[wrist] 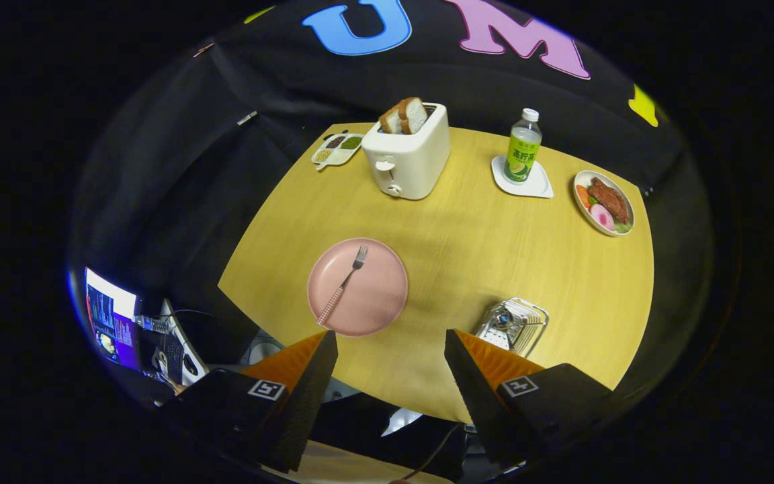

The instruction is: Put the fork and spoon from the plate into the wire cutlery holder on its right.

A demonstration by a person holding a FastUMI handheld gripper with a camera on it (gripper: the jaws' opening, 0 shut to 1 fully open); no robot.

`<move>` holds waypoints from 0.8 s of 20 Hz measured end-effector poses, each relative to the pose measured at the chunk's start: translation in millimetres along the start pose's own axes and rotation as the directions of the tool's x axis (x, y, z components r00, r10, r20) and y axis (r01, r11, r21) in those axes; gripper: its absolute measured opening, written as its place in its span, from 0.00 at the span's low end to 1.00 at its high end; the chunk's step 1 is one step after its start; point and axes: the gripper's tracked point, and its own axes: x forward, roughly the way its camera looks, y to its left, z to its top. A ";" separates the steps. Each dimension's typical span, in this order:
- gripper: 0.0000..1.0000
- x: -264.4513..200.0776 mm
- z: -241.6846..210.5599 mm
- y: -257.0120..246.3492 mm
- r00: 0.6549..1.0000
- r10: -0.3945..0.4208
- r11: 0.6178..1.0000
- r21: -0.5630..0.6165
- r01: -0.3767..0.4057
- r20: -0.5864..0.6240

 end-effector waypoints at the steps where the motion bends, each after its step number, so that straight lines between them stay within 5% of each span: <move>1: 1.00 8.8 -1.4 7.9 1.000 0.004 1.000 0.001 -0.004 -0.003; 9: 1.00 89.3 10.8 45.4 1.000 -0.021 0.993 0.119 0.020 0.009; 16: 0.99 171.9 -26.7 73.3 0.992 -0.020 0.985 0.170 0.041 -0.125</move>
